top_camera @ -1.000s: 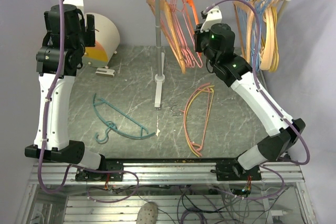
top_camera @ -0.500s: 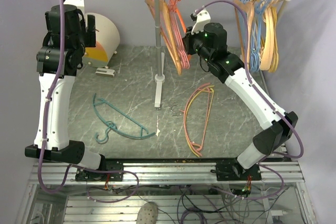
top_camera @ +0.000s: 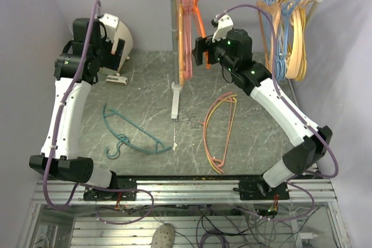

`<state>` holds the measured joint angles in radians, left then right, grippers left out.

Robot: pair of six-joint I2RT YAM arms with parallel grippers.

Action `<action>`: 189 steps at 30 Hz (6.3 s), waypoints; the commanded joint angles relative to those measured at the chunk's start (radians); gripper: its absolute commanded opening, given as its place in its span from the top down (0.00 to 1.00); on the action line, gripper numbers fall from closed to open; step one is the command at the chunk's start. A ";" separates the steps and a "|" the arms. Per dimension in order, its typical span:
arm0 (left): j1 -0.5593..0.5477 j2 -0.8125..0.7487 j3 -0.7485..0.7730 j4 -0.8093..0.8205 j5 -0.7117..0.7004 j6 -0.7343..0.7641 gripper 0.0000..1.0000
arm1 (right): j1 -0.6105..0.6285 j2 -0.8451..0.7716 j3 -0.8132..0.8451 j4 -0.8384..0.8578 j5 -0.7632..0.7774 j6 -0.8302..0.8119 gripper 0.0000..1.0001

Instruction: Organize the hangers

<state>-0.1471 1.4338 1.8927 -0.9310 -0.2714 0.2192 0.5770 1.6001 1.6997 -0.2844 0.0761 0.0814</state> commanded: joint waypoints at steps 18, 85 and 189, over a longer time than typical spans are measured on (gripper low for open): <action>0.124 -0.150 -0.849 -0.252 0.578 1.351 0.05 | 0.001 -0.782 -0.925 0.248 0.203 0.241 0.00; 0.021 0.003 -0.748 -0.572 0.573 1.876 0.93 | 0.692 -0.211 -1.192 1.011 0.234 -0.786 0.00; -0.008 0.018 0.146 0.098 -0.355 -0.147 0.04 | 0.853 -0.743 -0.964 -0.475 1.108 0.913 1.00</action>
<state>-0.1757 1.4689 1.9713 -0.8204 -0.6453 0.1513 1.4265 0.7845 0.6395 -0.4820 0.9627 0.6971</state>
